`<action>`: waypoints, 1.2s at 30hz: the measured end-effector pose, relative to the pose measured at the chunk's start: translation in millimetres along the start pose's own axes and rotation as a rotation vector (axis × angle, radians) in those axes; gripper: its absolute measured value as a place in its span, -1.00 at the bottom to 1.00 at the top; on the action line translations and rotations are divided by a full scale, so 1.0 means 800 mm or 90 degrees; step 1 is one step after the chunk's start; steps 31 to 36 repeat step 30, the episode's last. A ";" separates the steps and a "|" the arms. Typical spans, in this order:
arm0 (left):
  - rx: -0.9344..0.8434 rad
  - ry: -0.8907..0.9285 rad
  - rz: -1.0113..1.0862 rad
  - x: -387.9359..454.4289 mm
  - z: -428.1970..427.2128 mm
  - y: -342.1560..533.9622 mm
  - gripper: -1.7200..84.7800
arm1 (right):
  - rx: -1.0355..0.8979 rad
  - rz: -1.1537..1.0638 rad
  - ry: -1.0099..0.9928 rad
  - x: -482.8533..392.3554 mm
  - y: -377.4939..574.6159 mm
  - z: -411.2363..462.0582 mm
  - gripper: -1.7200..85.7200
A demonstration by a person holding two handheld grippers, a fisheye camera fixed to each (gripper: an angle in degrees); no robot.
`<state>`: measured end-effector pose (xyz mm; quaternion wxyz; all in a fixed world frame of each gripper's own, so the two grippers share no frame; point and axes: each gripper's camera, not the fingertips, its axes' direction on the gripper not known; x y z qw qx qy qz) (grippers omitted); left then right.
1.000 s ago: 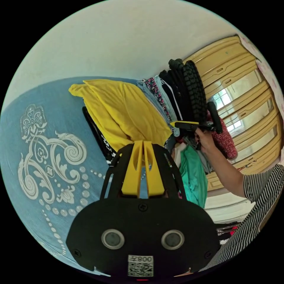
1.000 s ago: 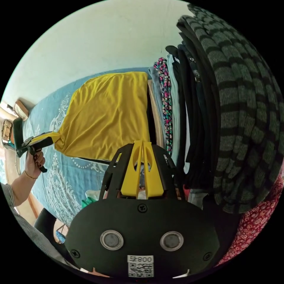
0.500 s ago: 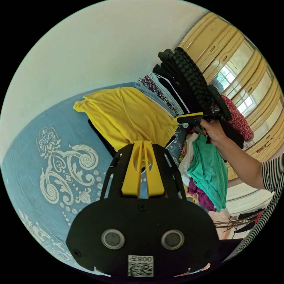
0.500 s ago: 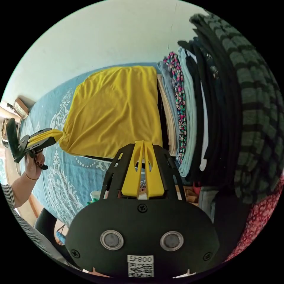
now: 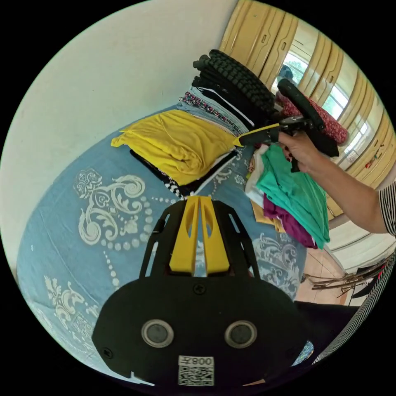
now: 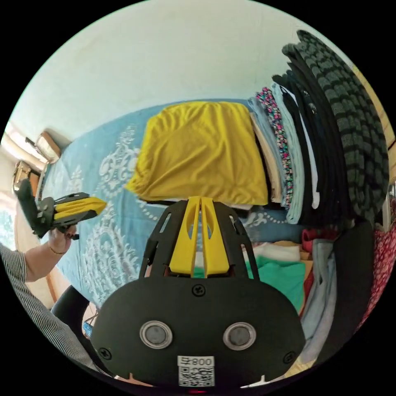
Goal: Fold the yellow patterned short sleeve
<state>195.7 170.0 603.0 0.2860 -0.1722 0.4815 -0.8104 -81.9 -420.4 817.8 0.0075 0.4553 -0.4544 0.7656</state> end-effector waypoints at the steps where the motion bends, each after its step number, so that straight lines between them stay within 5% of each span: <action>1: -0.022 0.000 0.011 0.014 -0.007 0.028 -0.96 | 0.015 -0.018 -0.033 -0.029 0.026 -0.024 -0.96; 11: -0.253 -0.044 0.069 0.124 -0.048 0.278 -0.96 | -0.190 -0.135 -0.050 -0.316 0.329 -0.050 -0.96; 17: -0.166 -0.111 0.063 0.156 -0.051 0.362 -0.96 | -0.070 -0.118 0.096 -0.372 0.411 -0.104 -0.96; 22: -0.182 -0.091 -0.062 0.152 -0.054 0.382 -0.96 | -0.032 -0.058 0.143 -0.373 0.433 -0.157 -0.96; 28: -0.210 -0.058 -0.085 0.141 -0.053 0.402 -0.96 | 0.003 0.070 -0.006 -0.289 0.424 -0.274 -0.94; 36: -0.207 -0.065 -0.066 0.143 -0.053 0.411 -0.96 | 0.060 0.089 0.026 -0.251 0.420 -0.330 -0.93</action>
